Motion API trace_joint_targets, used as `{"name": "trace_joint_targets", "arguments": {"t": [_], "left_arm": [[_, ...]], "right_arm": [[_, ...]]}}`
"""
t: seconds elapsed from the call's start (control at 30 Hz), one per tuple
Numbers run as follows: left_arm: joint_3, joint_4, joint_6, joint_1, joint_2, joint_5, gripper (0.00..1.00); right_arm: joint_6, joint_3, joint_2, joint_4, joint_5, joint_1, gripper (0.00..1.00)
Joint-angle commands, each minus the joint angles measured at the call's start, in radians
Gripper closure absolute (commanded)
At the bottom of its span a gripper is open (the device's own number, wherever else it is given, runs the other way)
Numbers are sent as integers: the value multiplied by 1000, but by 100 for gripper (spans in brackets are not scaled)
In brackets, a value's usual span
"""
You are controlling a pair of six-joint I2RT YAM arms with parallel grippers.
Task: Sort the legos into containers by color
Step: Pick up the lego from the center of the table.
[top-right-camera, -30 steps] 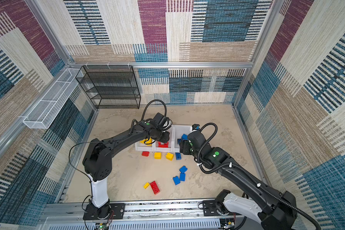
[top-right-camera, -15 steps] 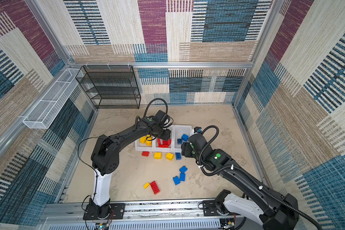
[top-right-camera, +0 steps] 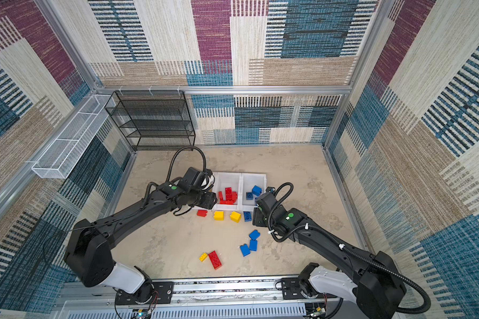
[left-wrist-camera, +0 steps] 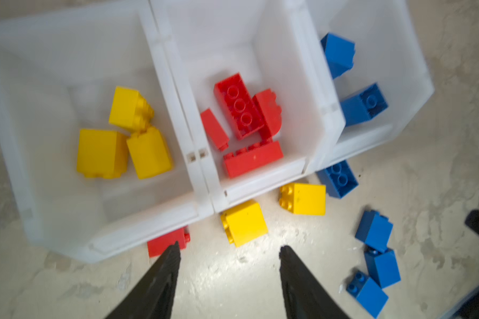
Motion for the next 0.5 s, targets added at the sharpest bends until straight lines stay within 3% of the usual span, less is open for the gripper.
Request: {"name": "trace_joint_targets", "arguments": {"t": [0.0,0.23,0.47], "left_arm": [[-99,55,-87,3,-98,-13,39],[-317,101,-185,3,-307,-10,38],[-429,71,-228,3,-425,-16,38]], "right_arm": [[-4,-2,44,80,-34,4,34],[-15,36,175,148,-17,22,42],[-35,76,286,181,-20,43,43]]}}
